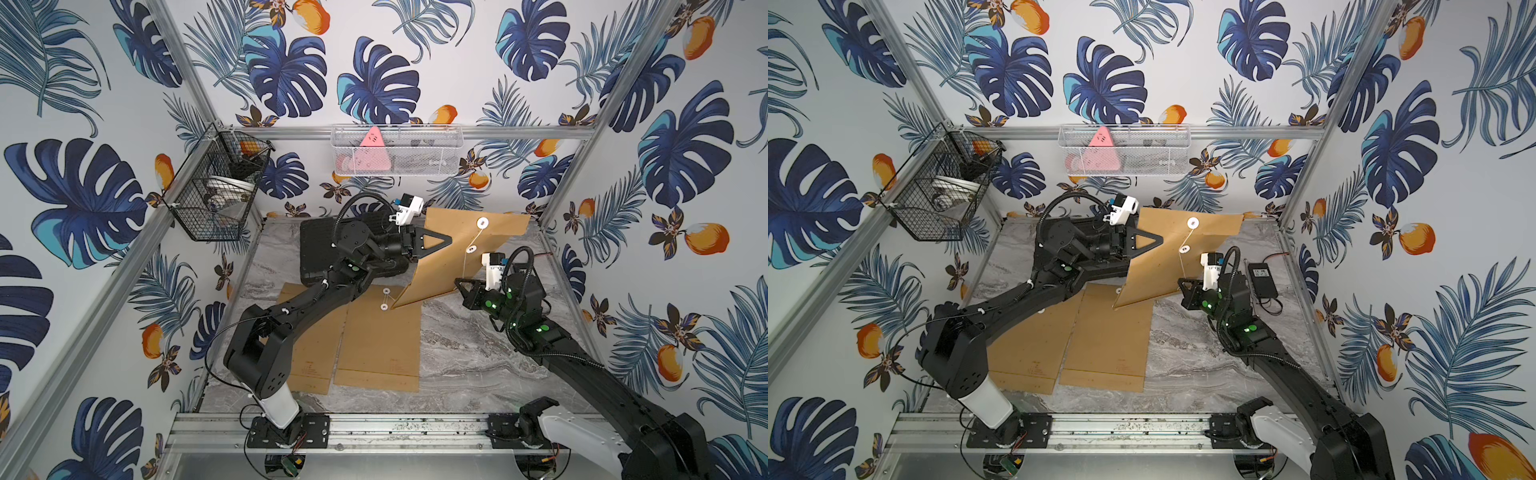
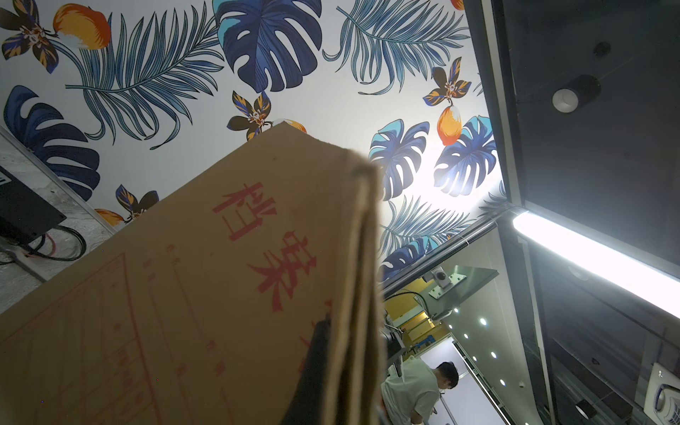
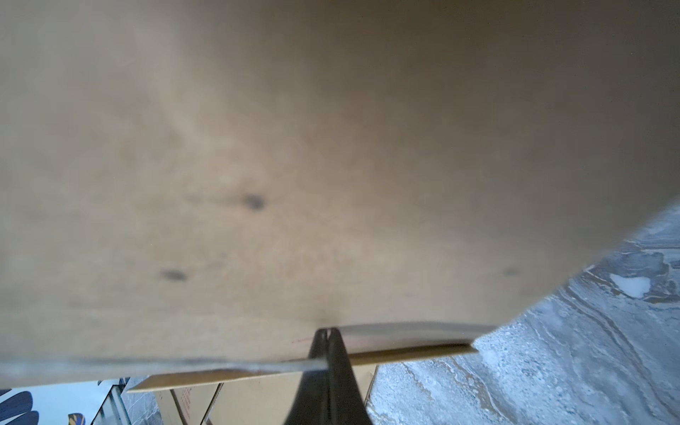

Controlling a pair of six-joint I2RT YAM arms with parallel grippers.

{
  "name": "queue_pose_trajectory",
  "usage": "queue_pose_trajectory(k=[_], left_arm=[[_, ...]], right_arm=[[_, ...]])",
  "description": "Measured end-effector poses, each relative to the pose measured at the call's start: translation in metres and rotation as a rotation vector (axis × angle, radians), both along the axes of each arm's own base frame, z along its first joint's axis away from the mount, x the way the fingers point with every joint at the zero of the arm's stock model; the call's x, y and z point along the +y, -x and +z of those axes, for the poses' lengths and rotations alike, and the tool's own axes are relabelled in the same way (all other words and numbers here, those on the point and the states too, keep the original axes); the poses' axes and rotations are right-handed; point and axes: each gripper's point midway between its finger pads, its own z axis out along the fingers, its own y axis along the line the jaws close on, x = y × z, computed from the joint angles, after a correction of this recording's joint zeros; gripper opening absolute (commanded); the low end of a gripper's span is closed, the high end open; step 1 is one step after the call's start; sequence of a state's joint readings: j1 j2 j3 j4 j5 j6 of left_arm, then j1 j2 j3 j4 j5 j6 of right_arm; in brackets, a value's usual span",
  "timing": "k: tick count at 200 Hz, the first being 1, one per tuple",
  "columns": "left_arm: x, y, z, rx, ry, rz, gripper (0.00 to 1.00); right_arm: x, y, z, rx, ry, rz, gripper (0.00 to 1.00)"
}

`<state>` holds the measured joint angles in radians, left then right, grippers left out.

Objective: Close the mouth of the file bag
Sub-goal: Close the file bag.

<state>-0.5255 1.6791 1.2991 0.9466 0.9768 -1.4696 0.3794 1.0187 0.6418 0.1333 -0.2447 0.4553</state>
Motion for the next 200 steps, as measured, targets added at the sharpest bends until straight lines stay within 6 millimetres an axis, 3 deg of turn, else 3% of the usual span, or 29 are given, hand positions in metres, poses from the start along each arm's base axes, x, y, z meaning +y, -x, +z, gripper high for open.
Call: queue_pose_trajectory(k=[68,200], left_arm=[[0.014,-0.012,-0.003,0.002,-0.007,0.031,0.0],[0.024,0.002,0.005,-0.016,-0.004,0.032,0.0]], right_arm=[[-0.012,-0.001,0.01,-0.017,0.033,-0.052,0.0],[-0.03,-0.007,0.021,-0.04,0.087,-0.137,0.0]])
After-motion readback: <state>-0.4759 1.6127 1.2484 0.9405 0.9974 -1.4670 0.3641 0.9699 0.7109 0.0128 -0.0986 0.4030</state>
